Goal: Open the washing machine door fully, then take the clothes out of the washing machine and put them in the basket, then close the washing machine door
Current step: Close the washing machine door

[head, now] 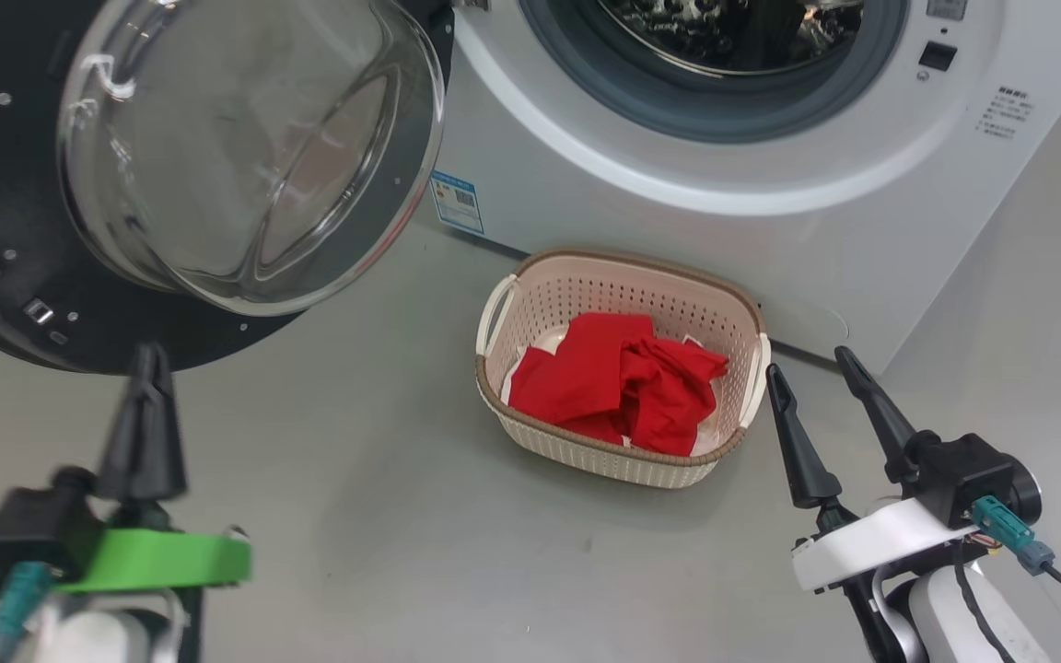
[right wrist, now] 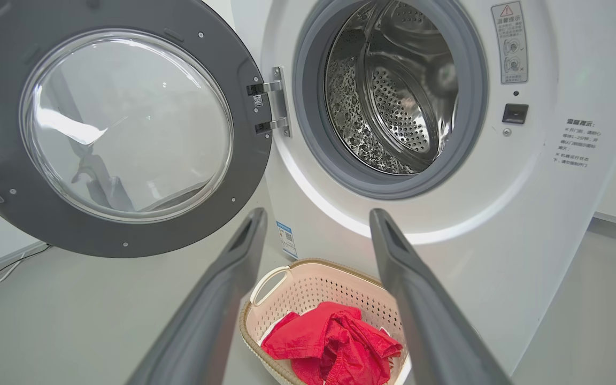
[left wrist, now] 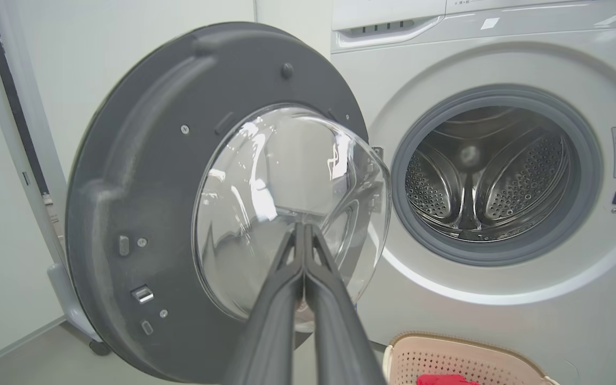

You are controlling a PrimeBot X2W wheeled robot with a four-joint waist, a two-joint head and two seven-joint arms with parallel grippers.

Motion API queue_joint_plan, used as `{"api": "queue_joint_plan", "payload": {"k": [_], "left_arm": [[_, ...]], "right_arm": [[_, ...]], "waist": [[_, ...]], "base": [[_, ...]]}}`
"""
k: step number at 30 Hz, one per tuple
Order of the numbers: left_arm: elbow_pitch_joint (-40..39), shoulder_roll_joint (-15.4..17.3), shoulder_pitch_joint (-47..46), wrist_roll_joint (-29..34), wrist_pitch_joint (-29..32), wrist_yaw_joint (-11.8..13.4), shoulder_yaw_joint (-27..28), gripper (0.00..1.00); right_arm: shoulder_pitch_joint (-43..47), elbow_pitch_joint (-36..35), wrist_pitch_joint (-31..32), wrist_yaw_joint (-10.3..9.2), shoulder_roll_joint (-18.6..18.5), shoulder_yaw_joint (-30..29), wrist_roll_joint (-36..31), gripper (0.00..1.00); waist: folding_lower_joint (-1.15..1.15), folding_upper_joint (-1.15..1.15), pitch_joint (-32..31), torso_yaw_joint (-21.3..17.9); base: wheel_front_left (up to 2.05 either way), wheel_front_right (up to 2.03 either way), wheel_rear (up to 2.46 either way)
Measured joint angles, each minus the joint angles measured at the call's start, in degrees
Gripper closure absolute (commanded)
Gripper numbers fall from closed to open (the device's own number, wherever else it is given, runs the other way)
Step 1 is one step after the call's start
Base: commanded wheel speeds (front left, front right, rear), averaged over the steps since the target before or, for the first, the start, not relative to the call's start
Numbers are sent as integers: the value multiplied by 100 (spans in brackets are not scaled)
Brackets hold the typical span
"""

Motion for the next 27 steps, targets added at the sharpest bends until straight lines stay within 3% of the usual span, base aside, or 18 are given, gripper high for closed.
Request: {"api": "queue_joint_plan", "payload": {"k": [14, 20, 27], "left_arm": [[-1047, 1358, -1209, 66, -23, 76, 1692, 100], [-594, 1634, -1794, -881, 335, 84, 2737, 100], [452, 1825, -2331, -1944, 938, 152, 3711, 100]], "right_arm": [[-343, -238, 54, 0, -396, -34, -54, 0], [-462, -277, 54, 0, -515, -38, -54, 0], [-585, -287, 54, 0, -594, 65, -45, 0]], "waist": [[0, 0, 828, -213], [1, 0, 1104, -302], [1, 0, 1264, -430]], "base": [[0, 0, 0], [0, 0, 0], [0, 0, 0]]}}
